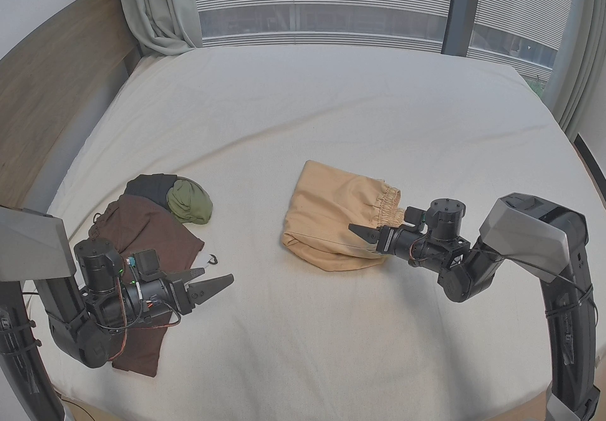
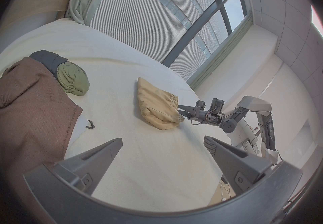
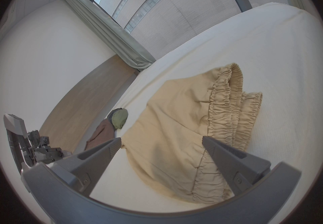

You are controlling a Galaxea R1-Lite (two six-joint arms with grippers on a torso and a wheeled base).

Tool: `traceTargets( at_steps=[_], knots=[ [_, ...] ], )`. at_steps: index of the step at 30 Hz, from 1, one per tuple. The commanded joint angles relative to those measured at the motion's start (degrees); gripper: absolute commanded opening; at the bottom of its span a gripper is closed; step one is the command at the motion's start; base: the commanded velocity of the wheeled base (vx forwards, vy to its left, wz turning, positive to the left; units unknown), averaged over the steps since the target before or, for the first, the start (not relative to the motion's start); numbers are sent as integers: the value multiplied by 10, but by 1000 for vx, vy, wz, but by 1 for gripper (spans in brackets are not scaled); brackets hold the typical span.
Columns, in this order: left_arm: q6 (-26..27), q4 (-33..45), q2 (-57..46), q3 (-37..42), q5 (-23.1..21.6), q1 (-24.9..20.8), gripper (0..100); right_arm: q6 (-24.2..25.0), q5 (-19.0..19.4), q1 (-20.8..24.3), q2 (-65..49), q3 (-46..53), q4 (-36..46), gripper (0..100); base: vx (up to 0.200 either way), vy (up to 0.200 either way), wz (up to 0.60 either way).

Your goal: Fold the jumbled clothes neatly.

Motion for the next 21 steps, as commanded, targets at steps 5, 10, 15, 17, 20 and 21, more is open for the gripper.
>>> traceTargets(
  at_steps=[5,10,15,17,20,21],
  knots=[
    [0,0,0,0,0,0,100,-3,-2,-1,26,-1,-2,100,0,0,0],
    [1,-1,-3,1,1,0,100,0,-4,0,1,6,-4,100,0,0,0],
    [1,-1,-27,3,1,-3,100,18,-15,-2,-82,48,-15,100,0,0,0],
    [4,-1,-31,-3,1,-3,100,17,-15,-8,-120,77,-25,100,0,0,0],
    [1,-2,-46,-9,1,-5,100,13,-15,-24,-173,107,-25,100,0,0,0],
    [2,-2,-49,-7,-1,-8,100,9,-15,-33,-193,118,-25,100,0,0,0]
  ],
)
